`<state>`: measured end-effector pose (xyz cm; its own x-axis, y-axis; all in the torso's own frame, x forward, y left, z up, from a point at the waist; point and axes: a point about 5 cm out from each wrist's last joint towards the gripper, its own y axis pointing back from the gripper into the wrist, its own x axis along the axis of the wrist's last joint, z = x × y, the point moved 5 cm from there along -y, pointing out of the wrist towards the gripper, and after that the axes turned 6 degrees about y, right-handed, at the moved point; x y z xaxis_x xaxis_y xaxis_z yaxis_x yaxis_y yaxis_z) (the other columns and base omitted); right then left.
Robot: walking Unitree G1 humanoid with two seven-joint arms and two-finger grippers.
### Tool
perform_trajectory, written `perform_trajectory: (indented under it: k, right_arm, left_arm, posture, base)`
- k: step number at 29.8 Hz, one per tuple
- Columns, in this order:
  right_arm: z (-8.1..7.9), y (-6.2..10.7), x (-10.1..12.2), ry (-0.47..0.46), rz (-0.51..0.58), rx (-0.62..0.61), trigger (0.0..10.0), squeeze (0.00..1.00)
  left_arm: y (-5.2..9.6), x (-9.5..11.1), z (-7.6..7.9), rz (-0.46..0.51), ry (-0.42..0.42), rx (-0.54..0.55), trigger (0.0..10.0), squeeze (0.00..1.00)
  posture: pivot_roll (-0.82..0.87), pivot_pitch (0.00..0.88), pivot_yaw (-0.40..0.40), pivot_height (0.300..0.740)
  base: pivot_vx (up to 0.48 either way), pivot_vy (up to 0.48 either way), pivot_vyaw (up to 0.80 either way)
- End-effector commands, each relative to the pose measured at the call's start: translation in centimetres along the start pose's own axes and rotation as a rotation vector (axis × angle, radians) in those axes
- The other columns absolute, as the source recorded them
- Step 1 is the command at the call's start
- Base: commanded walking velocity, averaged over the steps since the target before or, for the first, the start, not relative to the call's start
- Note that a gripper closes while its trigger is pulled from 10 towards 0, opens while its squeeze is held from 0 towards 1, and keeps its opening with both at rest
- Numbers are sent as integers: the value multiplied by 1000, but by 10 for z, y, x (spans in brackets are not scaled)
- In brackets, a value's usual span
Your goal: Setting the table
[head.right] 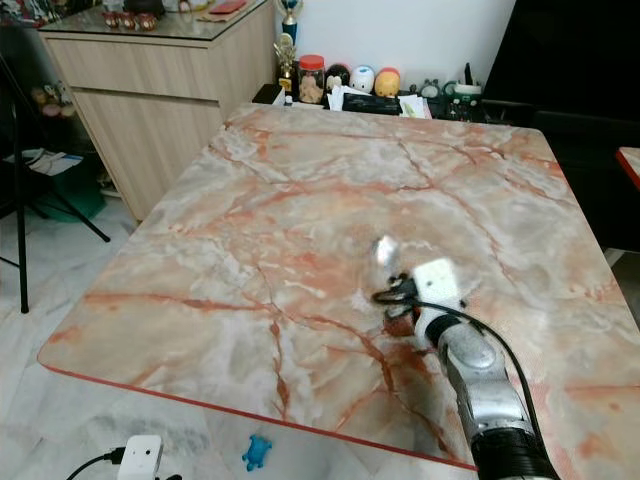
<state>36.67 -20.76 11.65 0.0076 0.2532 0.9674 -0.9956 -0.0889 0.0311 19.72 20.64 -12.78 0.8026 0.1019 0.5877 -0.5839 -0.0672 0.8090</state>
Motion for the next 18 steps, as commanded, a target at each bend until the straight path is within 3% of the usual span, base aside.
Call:
perform_trajectory:
  k: [1,7,13,18]
  right_arm:
    - [7,1,14,-3,60,-61,10000,0]
    - [15,22,18,-59,144,-231,10000,0]
    - [17,31,22,-37,179,-274,10000,0]
    - [11,33,16,-81,176,-281,10000,0]
  left_arm:
    - [1,-6,0,-23,-15,3,10000,0]
    - [1,-5,0,-17,-17,2,10000,0]
    - [1,-5,1,-16,-21,-1,10000,0]
    - [0,2,3,10,-28,-10,10000,0]
  posture:
    - [41,19,-9,736]
    - [46,14,-15,736]
    - [48,10,-18,736]
    - [56,7,-24,736]
  base:
    - [0,0,0]
    - [0,0,0]
    - [0,0,0]
    - [0,0,0]
